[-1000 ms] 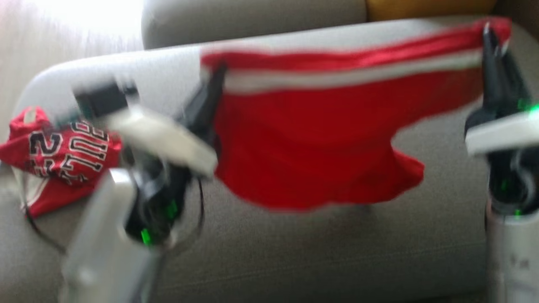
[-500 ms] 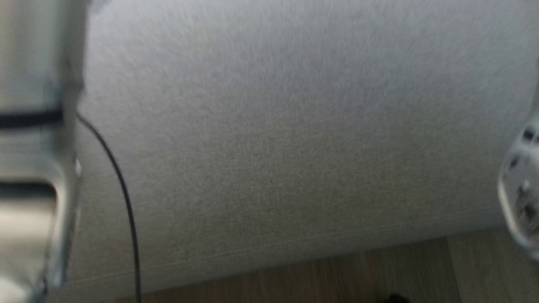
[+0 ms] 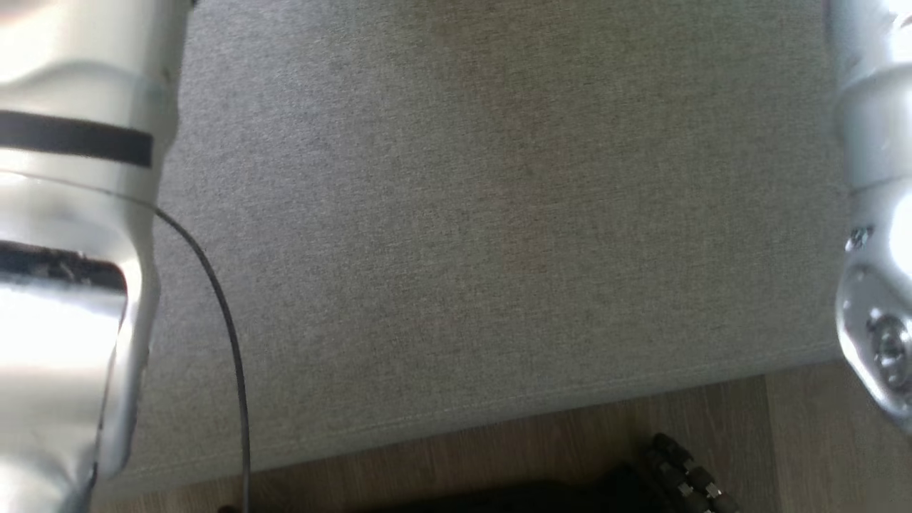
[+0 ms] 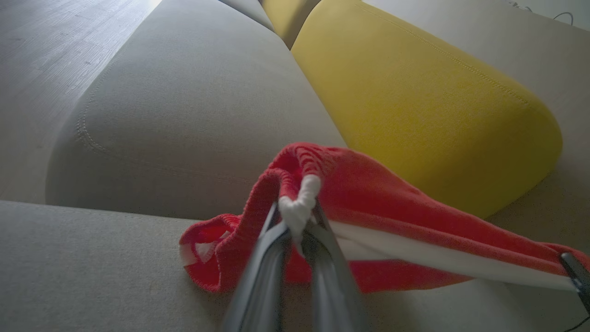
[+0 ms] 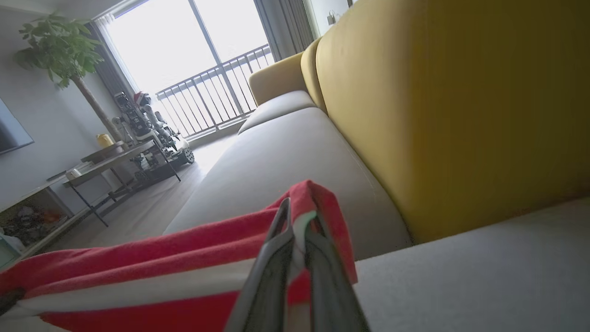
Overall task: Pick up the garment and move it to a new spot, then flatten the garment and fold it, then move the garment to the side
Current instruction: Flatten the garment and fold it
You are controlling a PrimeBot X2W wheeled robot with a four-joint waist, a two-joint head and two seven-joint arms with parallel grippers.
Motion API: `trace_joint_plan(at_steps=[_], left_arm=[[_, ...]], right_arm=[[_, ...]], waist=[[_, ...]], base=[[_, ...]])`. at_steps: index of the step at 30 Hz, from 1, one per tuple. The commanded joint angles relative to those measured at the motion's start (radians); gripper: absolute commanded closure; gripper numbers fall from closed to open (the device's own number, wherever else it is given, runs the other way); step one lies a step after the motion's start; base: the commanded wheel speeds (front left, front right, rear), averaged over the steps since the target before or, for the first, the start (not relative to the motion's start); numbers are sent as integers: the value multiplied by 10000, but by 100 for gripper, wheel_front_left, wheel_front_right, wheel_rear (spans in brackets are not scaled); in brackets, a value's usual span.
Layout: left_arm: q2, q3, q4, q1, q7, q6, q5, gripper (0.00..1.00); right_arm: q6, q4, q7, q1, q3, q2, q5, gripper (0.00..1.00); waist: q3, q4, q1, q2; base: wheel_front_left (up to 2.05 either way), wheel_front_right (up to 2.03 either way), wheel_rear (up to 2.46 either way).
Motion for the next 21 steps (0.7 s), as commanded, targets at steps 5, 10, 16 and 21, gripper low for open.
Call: trace_joint_plan(at_steps=[5, 10, 16, 21], left_arm=[[394, -508, 751, 452, -373, -599, 459, 100], [575, -1292, 1559, 1299, -500, -924, 1017, 100], [650, -1769, 2161, 2241, -618, -1127, 1208, 100], [705, -1982, 2498, 3015, -878, -1221, 1181, 100]], right_arm=[[-4, 267, -88, 910, 222, 112, 609, 100], [-4, 1111, -89, 1710, 908, -81, 334, 100], [-4, 1766, 117, 2365, 1337, -122, 748, 100], [-4, 2094, 536, 2953, 1965, -257, 947, 100]], waist=[[-410, 52, -3, 1], [-1020, 110, -3, 1], [-1698, 60, -3, 1], [-2245, -54, -3, 1]], base=[[0, 0, 0], [0, 0, 0], [0, 0, 0], [0, 0, 0]])
